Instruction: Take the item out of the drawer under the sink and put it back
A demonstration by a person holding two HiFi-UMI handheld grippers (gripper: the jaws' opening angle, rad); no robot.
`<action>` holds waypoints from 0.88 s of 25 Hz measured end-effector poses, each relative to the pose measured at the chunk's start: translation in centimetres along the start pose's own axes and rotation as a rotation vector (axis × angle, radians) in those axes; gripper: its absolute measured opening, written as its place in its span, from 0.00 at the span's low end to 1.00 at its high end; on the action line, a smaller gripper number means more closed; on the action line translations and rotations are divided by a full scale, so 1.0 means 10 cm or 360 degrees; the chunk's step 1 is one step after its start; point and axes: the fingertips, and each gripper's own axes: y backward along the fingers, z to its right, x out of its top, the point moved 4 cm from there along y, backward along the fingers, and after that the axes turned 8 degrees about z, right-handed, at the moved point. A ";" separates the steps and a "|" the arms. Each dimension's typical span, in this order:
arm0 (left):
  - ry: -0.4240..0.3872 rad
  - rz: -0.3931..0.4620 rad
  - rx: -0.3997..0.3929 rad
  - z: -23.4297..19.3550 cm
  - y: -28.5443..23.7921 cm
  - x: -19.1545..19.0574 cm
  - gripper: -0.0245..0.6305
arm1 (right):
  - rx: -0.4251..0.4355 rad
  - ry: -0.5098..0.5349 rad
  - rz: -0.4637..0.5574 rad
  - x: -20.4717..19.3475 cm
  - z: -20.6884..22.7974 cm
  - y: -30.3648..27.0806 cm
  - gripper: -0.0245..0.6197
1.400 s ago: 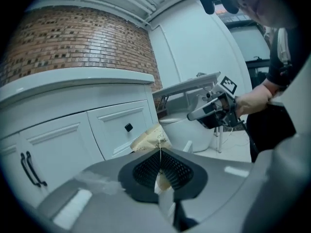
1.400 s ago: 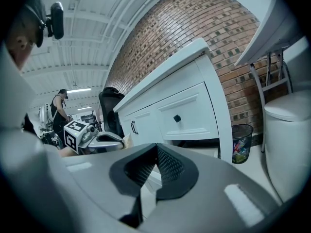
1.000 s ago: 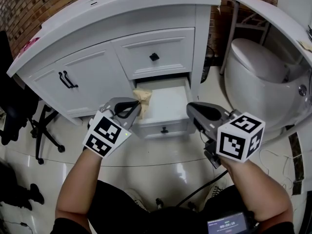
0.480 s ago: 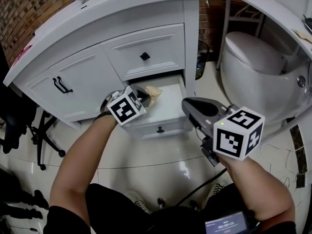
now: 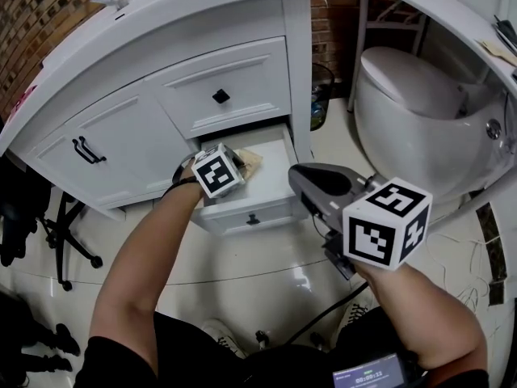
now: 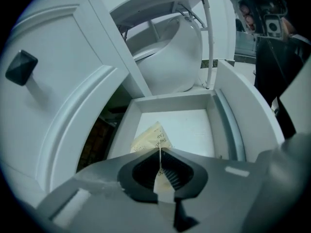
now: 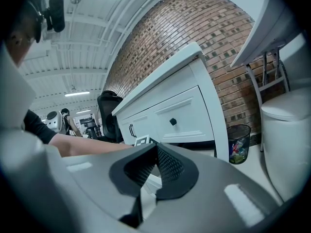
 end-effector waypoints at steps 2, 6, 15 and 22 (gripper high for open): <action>0.0018 0.0007 0.0013 -0.03 -0.02 0.00 0.09 | -0.0006 -0.0006 0.0002 0.01 0.02 0.02 0.04; 0.0012 0.0047 0.0040 -0.06 0.03 0.05 0.13 | -0.0011 -0.0016 0.0003 0.02 0.04 0.03 0.04; 0.0108 0.0224 0.0225 -0.09 0.61 0.20 0.05 | 0.0025 -0.0002 -0.0004 0.00 -0.05 0.01 0.04; 0.0346 0.0674 0.0363 0.20 1.51 0.38 0.05 | 0.0037 0.0018 -0.0003 -0.02 -0.15 0.04 0.04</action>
